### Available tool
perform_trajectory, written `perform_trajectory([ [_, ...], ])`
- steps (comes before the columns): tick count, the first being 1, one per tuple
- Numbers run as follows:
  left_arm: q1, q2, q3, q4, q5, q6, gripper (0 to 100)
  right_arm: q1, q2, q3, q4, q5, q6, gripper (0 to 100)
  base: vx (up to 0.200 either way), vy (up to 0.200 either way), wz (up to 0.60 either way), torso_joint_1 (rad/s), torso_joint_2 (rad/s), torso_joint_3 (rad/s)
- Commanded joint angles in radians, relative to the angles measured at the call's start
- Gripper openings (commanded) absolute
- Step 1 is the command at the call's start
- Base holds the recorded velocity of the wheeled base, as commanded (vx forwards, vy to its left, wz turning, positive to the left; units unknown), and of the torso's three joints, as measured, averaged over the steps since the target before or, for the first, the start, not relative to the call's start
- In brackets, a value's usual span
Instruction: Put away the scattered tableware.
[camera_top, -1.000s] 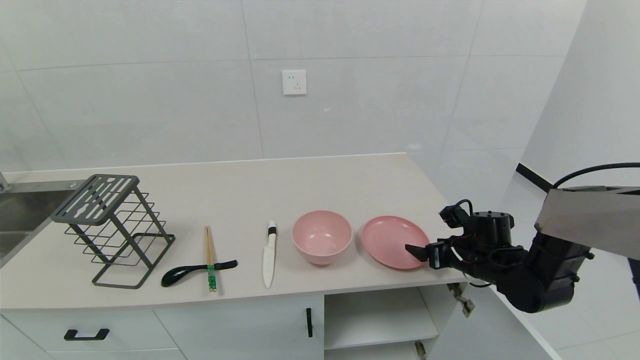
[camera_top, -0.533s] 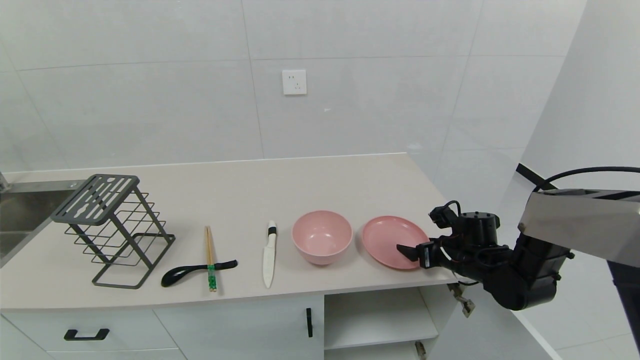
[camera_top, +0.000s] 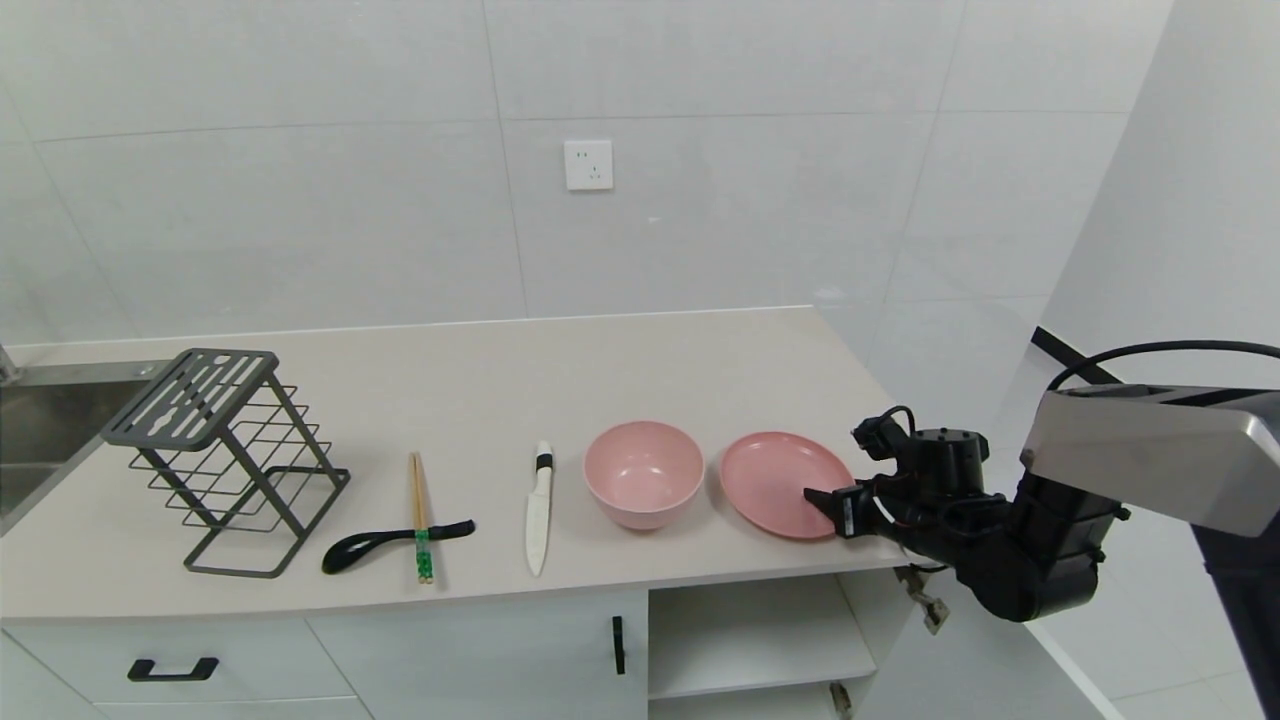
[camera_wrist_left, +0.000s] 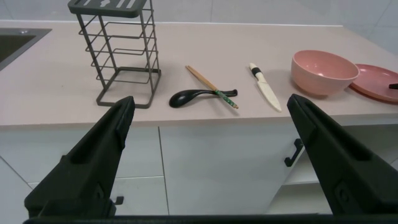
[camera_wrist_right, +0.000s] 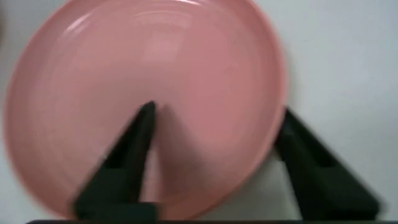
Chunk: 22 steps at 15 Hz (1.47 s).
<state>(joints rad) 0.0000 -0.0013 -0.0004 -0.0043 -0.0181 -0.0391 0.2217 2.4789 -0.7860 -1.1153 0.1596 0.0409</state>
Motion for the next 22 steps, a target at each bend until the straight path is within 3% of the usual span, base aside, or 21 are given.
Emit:
perform_trajectory([
  [1,0.0,0.001,0.0,0.0,0.0,-0.001,100,-0.015,0.005,-0.01,0.005,-0.014,0.001,0,0.0,0.0,0.0,0.0,0.0,0.0],
  [6,0.0,0.001,0.0,0.0,0.0,0.001,100,-0.042,-0.002,-0.027,-0.001,-0.026,0.01,0,0.0,0.0,0.0,0.0,0.0,0.0],
  [11,0.0,0.001,0.0,0.0,-0.006,0.016,100,-0.064,-0.164,0.007,-0.029,-0.023,0.03,0,0.0,0.0,0.0,0.0,0.0,0.0],
  [14,0.0,0.001,0.0,0.001,-0.011,0.048,100,-0.067,-0.232,0.076,-0.11,-0.022,0.031,0,0.0,0.0,0.0,0.0,0.0,0.0],
  [19,0.0,0.001,0.0,0.001,-0.008,0.036,100,-0.041,-0.258,0.218,-0.305,-0.022,0.031,0,0.0,0.0,0.0,0.0,0.0,0.0],
  [22,0.0,0.001,0.0,0.001,-0.01,0.038,100,-0.042,-0.299,0.228,-0.363,-0.02,0.04,0,0.0,0.0,0.0,0.0,0.0,0.0],
])
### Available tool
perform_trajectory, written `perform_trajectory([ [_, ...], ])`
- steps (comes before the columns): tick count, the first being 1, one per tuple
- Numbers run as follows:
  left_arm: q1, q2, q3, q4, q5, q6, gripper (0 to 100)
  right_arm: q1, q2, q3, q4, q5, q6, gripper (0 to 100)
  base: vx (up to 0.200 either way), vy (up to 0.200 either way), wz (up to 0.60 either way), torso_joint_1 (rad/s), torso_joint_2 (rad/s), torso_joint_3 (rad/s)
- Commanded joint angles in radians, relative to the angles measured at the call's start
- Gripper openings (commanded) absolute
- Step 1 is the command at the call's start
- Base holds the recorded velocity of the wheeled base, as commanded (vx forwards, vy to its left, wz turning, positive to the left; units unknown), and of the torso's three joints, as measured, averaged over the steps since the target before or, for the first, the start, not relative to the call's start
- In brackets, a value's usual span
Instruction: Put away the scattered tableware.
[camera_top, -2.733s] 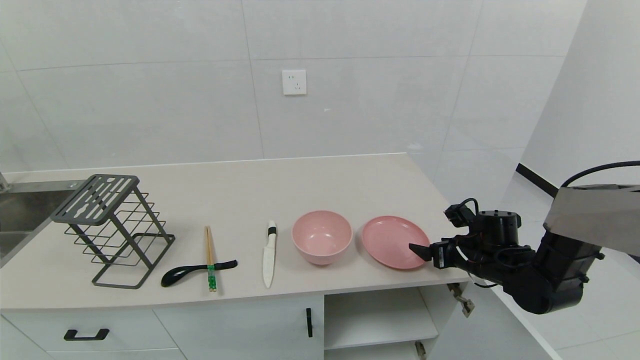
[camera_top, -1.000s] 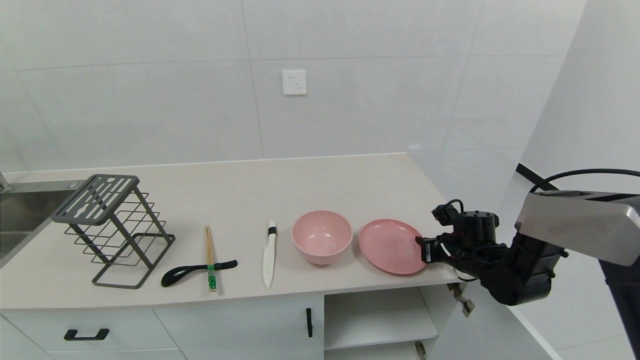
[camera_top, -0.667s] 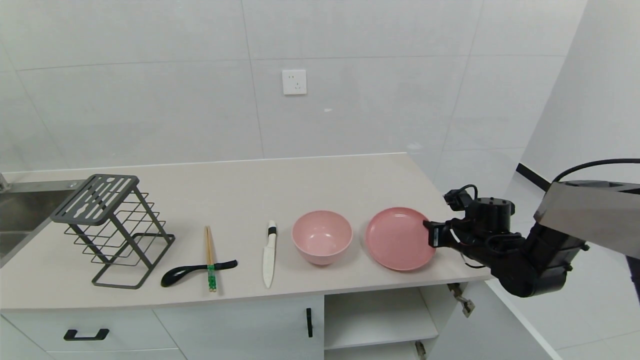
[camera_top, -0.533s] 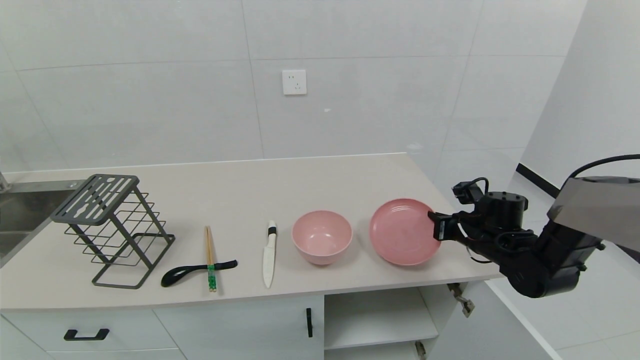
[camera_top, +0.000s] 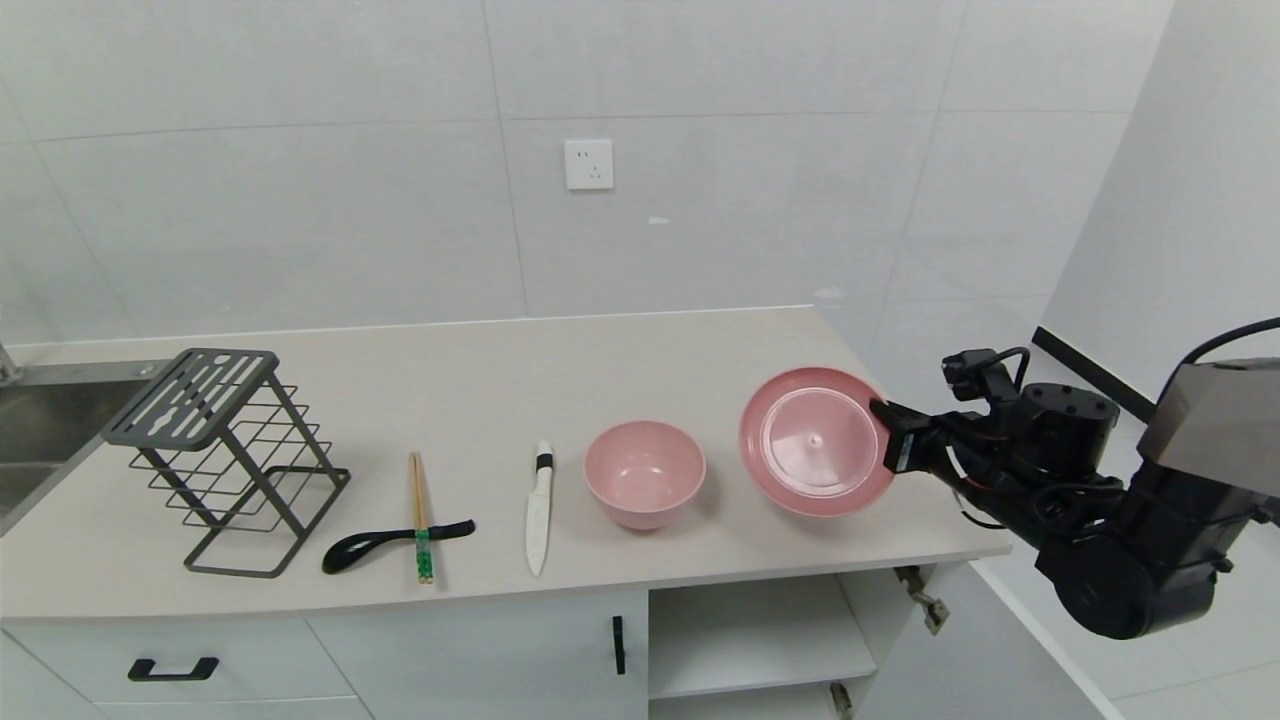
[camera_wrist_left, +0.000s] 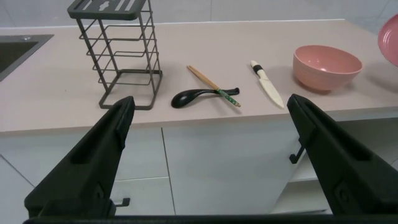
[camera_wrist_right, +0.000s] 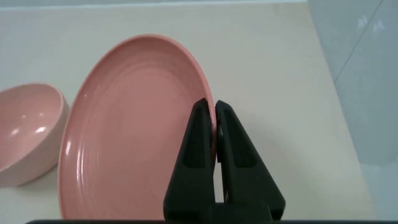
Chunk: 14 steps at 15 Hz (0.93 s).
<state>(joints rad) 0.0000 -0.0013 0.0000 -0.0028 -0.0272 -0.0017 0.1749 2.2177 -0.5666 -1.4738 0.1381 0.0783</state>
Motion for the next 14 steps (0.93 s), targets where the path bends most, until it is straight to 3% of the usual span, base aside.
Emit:
perform_trajectory([
  [1,0.0,0.001,0.0,0.0,0.0,0.0,100,0.009,-0.072,0.016,-0.005,0.002,0.014,0,0.0,0.0,0.0,0.0,0.0,0.0],
  [6,0.0,0.001,0.0,-0.002,-0.01,0.005,100,0.061,-0.227,0.09,-0.005,0.003,0.017,0,0.0,0.0,0.0,0.0,0.0,0.0],
  [12,0.0,0.001,0.0,0.001,-0.013,0.011,100,0.063,-0.257,0.099,-0.005,0.026,0.017,0,0.0,0.0,0.0,0.0,0.0,0.0],
  [14,0.0,0.001,0.0,-0.002,-0.036,0.031,100,0.063,-0.259,0.102,-0.005,0.026,0.017,0,0.0,0.0,0.0,0.0,0.0,0.0],
])
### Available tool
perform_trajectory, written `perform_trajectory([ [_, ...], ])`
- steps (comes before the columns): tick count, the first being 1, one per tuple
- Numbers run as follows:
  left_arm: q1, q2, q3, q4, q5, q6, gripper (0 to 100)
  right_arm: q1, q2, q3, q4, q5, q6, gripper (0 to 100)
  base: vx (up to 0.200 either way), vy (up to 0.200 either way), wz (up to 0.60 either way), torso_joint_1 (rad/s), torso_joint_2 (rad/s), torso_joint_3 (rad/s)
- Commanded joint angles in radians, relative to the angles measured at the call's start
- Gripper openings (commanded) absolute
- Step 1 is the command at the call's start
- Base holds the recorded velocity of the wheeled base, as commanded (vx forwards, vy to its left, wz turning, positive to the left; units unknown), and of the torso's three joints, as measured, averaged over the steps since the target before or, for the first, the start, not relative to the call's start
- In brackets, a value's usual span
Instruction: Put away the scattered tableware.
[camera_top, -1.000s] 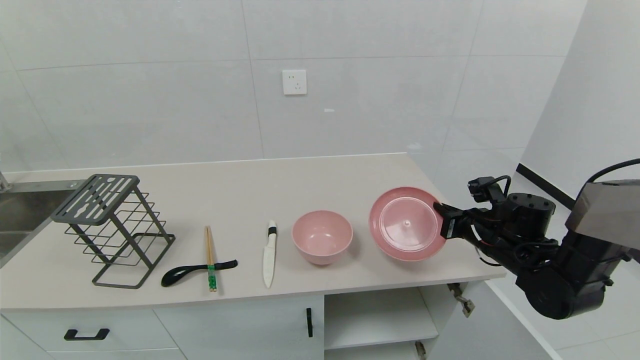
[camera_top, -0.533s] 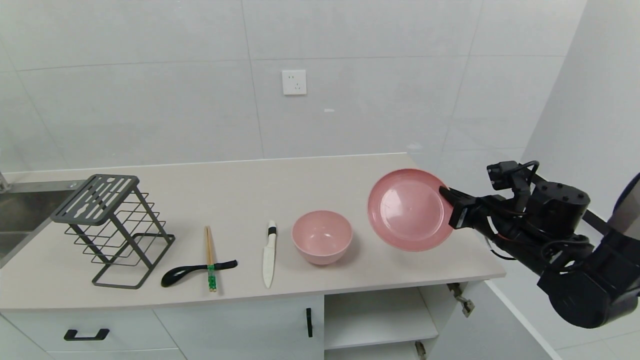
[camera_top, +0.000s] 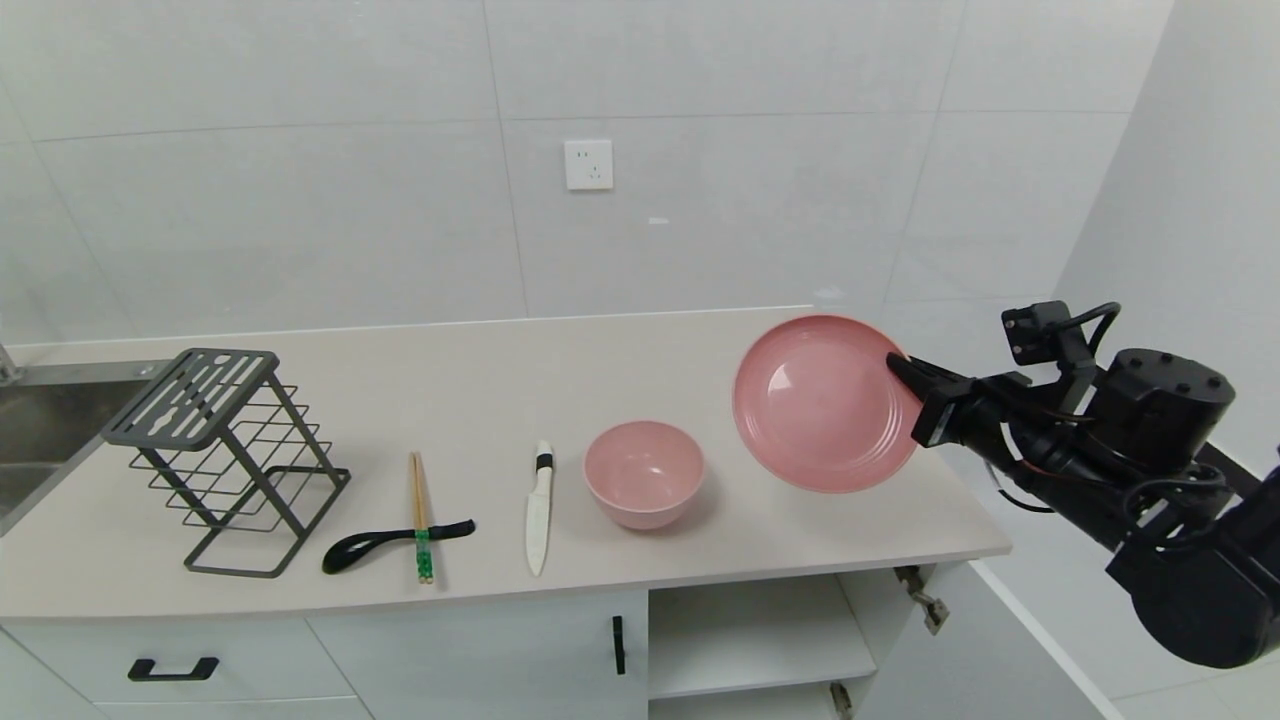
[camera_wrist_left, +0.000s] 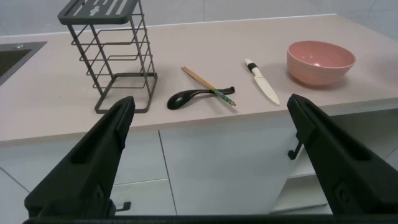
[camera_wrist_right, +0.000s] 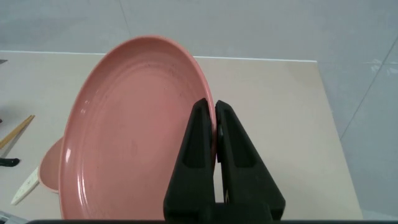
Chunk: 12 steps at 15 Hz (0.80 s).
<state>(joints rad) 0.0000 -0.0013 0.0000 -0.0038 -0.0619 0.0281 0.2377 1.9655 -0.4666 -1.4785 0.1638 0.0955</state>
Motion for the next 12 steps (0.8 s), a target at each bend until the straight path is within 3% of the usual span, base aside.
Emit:
perform_trajectory([
  [1,0.0,0.001,0.0,-0.004,-0.001,0.006,100,-0.001,-0.005,0.003,0.0,0.0,0.0,0,0.0,0.0,0.0,0.0,0.0,0.0],
  [2,0.0,0.001,0.0,-0.007,0.001,0.006,100,-0.001,-0.005,0.005,0.0,0.002,0.0,0,0.0,0.0,0.0,0.0,0.0,0.0],
  [3,0.0,0.001,-0.08,-0.168,0.001,-0.054,100,-0.001,-0.005,0.011,0.0,0.002,0.0,0,0.0,0.0,0.0,0.0,0.0,0.0],
  [4,0.005,0.014,-0.172,-0.205,-0.007,-0.07,100,-0.001,-0.004,0.008,0.0,0.005,0.0,0,0.0,0.0,0.0,0.0,0.0,0.0],
  [5,0.003,0.04,-0.23,-0.16,-0.026,-0.065,100,-0.003,-0.004,0.008,0.0,0.006,0.0,0,0.0,0.0,0.0,0.0,0.0,0.0],
  [7,-0.023,0.069,-0.259,-0.053,-0.084,-0.074,100,-0.008,-0.007,0.006,0.0,0.006,0.0,0,0.0,0.0,0.0,0.0,0.0,0.0],
  [10,-0.048,0.221,-0.267,-0.047,-0.098,-0.068,100,-0.012,-0.024,0.013,0.0,0.006,0.0,0,0.0,0.0,0.0,0.0,0.0,0.0],
  [12,-0.127,0.342,-0.285,-0.05,-0.105,-0.077,100,-0.012,-0.043,0.013,0.003,0.006,0.0,0,0.0,0.0,0.0,0.0,0.0,0.0],
])
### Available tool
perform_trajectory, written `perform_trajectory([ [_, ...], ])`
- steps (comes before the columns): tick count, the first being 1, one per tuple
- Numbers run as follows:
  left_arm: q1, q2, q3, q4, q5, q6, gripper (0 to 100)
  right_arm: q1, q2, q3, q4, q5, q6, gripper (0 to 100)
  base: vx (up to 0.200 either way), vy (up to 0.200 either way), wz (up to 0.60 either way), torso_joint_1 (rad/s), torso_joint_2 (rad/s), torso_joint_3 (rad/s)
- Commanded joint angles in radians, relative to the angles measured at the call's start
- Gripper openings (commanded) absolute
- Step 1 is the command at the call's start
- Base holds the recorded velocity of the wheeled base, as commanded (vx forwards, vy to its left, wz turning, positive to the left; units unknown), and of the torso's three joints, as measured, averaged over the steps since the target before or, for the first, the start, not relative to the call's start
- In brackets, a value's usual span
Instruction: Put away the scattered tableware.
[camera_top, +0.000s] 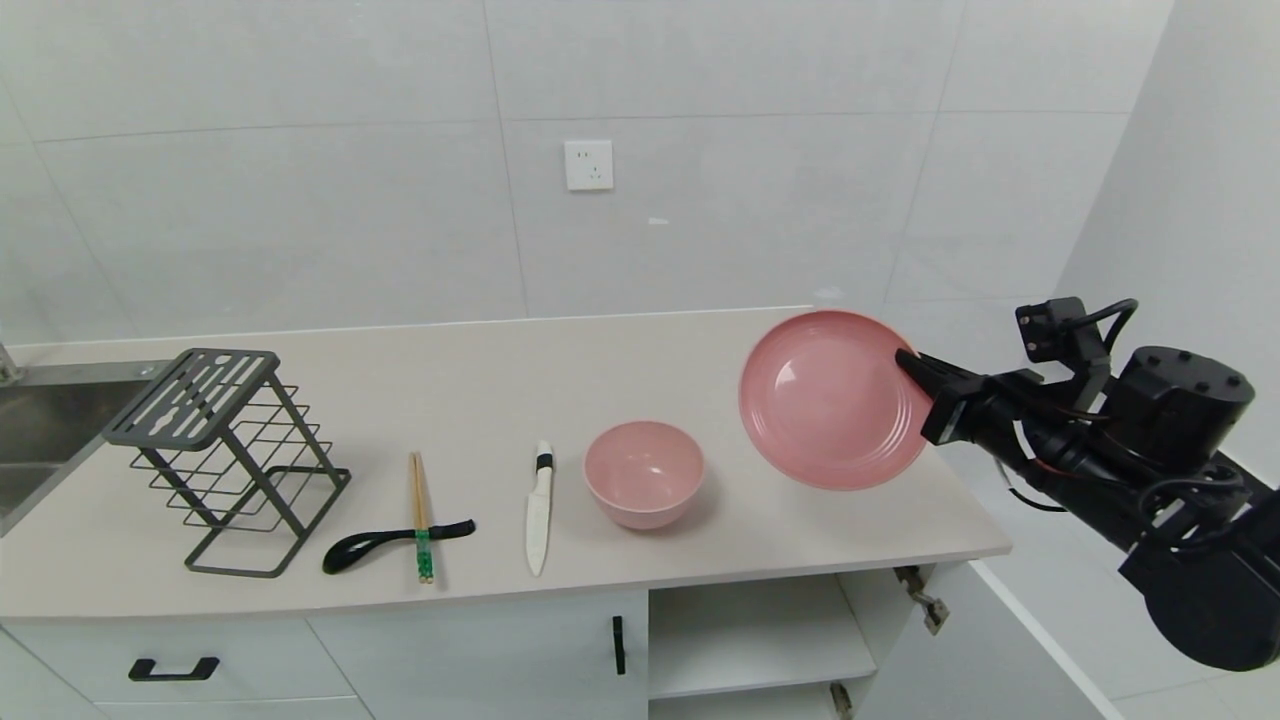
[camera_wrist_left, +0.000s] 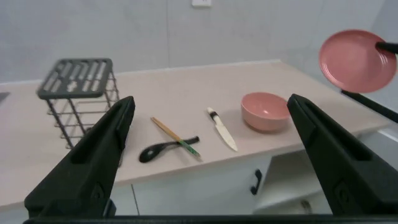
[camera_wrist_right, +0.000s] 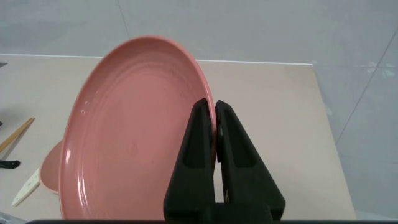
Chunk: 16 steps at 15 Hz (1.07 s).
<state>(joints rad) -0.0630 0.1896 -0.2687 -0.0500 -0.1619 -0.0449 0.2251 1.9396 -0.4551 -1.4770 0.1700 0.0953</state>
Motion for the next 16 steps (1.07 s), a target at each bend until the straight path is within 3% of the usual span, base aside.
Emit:
perform_trajectory([
  [1,-0.098,0.189,-0.02,-0.005,-0.005,-0.004,100,0.0,-0.024,0.001,0.001,0.0,0.0,0,0.0,0.0,0.0,0.0,0.0,0.0],
  [5,-0.118,0.307,-0.073,-0.01,-0.01,0.0,100,-0.015,-0.045,0.003,0.003,0.003,0.0,0,0.0,0.0,0.0,0.0,0.0,0.0],
  [7,-0.136,0.396,-0.116,-0.011,-0.031,0.028,100,-0.035,-0.044,0.006,0.004,0.003,-0.002,0,0.0,0.0,0.0,0.0,0.0,0.0],
  [8,-0.136,0.427,-0.126,-0.019,-0.041,0.066,100,-0.041,-0.044,0.007,0.004,0.003,-0.003,0,0.0,0.0,0.0,0.0,0.0,0.0],
  [10,-0.136,0.485,-0.122,-0.103,-0.08,0.183,100,-0.044,-0.047,0.007,0.004,0.003,-0.005,0,0.0,0.0,0.0,0.0,0.0,0.0],
  [12,-0.135,0.53,-0.129,-0.16,-0.087,0.267,100,-0.044,-0.047,0.007,0.004,0.003,-0.005,0,0.0,0.0,0.0,0.0,0.0,0.0],
  [14,-0.136,0.557,-0.129,-0.166,-0.09,0.287,100,-0.046,-0.05,0.007,0.004,0.003,-0.003,0,0.0,0.0,0.0,0.0,0.0,0.0],
  [16,-0.155,0.636,-0.149,-0.174,-0.09,0.286,100,-0.059,-0.053,0.006,0.004,0.003,-0.003,0,0.0,0.0,0.0,0.0,0.0,0.0],
])
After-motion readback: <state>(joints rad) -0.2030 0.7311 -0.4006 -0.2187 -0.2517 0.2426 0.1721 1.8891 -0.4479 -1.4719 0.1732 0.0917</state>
